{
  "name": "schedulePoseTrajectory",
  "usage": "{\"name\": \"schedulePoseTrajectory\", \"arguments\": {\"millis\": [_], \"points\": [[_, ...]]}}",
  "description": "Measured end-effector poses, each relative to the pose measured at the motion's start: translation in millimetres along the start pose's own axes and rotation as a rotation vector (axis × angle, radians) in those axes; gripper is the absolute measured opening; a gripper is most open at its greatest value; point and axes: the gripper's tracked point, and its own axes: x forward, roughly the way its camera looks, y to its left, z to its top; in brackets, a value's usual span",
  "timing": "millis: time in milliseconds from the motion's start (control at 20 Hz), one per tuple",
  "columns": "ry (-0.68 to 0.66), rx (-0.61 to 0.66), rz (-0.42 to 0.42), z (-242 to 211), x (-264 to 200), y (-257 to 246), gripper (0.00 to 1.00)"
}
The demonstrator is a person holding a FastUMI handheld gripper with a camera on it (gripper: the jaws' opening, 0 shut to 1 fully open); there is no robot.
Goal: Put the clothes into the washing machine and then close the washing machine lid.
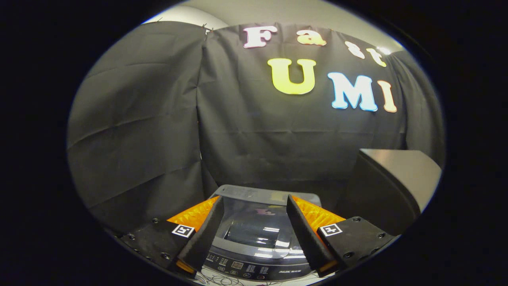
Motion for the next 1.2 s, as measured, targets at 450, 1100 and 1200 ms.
{"name": "schedulePoseTrajectory", "arguments": {"millis": [450, 1100, 1200], "points": [[-0.127, -0.011, -0.061, 55.1, -81.3, -93.4, 0.98], [-0.202, 0.024, -0.174, 83.7, -192.8, -206.8, 0.98], [-0.210, 0.021, -0.177, 84.9, -205.5, -214.6, 0.98]]}}
